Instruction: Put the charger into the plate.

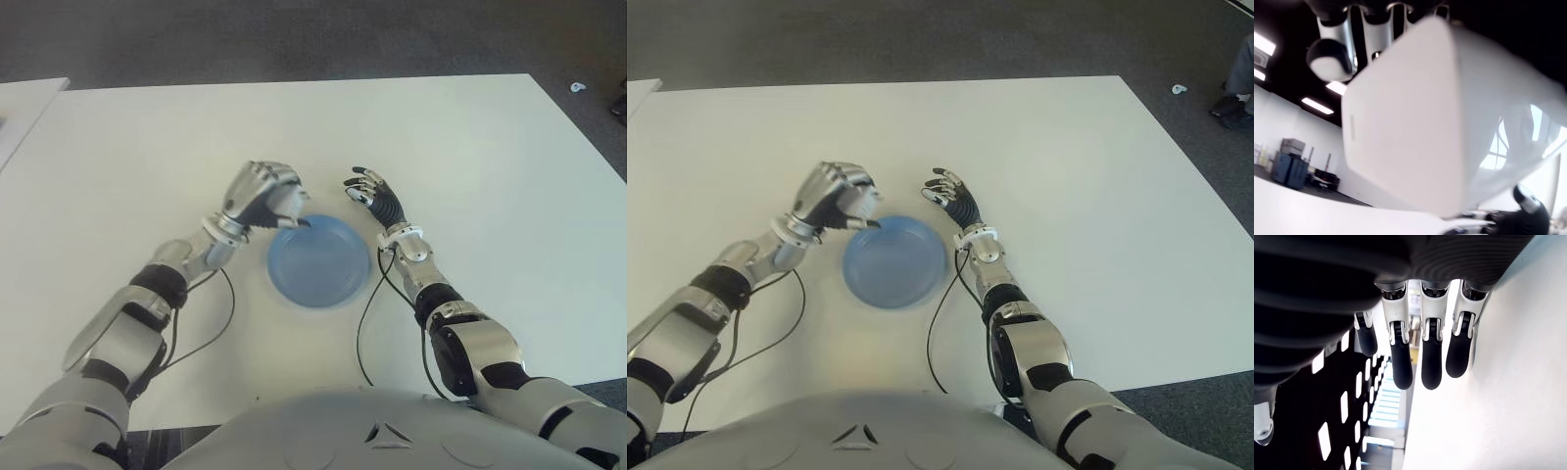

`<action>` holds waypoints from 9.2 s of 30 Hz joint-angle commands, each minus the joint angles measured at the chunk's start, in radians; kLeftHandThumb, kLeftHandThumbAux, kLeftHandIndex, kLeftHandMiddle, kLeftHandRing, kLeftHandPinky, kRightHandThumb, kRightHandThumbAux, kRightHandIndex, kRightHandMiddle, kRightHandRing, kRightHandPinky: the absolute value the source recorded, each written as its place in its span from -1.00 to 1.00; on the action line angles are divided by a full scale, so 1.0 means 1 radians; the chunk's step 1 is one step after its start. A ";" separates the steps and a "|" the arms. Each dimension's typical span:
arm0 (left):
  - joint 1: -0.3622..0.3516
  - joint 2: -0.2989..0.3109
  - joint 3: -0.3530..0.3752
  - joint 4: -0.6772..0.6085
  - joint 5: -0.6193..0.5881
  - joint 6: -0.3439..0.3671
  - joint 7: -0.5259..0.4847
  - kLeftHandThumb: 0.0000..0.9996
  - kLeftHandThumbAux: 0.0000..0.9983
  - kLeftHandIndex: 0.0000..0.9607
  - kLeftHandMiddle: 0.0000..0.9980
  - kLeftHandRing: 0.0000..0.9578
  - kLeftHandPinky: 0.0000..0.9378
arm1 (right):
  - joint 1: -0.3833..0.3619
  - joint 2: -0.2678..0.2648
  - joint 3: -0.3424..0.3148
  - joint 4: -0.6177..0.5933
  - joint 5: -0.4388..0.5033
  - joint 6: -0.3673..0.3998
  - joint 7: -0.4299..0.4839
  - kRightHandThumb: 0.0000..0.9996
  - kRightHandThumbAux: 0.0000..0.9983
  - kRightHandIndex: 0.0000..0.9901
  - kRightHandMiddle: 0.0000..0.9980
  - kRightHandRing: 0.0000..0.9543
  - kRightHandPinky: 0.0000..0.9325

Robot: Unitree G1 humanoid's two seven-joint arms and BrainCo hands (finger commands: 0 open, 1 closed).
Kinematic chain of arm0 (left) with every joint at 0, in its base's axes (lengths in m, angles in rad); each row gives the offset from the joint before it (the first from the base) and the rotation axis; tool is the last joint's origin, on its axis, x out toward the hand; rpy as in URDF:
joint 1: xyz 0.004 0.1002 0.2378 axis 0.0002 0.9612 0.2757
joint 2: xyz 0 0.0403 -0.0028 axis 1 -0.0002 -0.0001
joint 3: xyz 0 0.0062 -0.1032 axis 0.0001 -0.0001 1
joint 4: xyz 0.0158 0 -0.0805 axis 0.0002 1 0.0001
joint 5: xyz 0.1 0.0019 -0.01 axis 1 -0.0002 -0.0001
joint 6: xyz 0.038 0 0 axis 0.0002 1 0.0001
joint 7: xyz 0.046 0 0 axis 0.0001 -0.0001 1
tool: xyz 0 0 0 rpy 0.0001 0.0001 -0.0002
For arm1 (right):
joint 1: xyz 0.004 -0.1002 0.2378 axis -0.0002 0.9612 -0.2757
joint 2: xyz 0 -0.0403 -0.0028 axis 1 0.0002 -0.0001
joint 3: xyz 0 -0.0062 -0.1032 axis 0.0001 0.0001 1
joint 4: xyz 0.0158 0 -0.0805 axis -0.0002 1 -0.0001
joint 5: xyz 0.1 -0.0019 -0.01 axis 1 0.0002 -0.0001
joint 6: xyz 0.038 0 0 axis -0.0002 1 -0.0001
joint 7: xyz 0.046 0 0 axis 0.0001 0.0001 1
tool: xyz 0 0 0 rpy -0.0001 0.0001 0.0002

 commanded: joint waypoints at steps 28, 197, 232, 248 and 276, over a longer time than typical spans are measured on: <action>0.115 -0.075 -0.061 -0.157 0.068 0.058 -0.182 -0.13 0.50 0.60 0.77 0.83 0.86 | 0.060 0.043 -0.045 0.080 0.039 0.113 0.024 -1.00 0.00 -0.77 -0.57 -0.54 -0.50; 0.310 -0.265 0.261 -0.570 -0.306 0.147 -0.841 0.45 0.37 0.69 0.74 0.82 0.89 | 0.029 0.068 -0.066 0.032 0.060 0.154 -0.017 -0.90 -0.33 -1.00 -1.00 -1.00 -1.00; 0.266 -0.123 0.185 -0.499 -0.054 0.159 -0.700 -0.58 -0.56 -1.00 -1.00 -1.00 -1.00 | 0.067 0.056 -0.049 -0.008 0.037 0.112 -0.053 -0.86 -0.11 -1.00 -1.00 -1.00 -1.00; 0.262 -0.110 0.181 -0.493 -0.055 0.154 -0.684 -0.59 -0.52 -1.00 -1.00 -1.00 -1.00 | 0.078 0.048 -0.034 -0.026 0.031 0.116 -0.054 -0.82 -0.13 -1.00 -1.00 -1.00 -1.00; 0.257 -0.096 0.176 -0.487 -0.055 0.154 -0.683 -0.61 -0.48 -1.00 -1.00 -1.00 -1.00 | 0.076 0.046 -0.029 -0.020 0.028 0.110 -0.055 -0.85 -0.08 -1.00 -1.00 -1.00 -1.00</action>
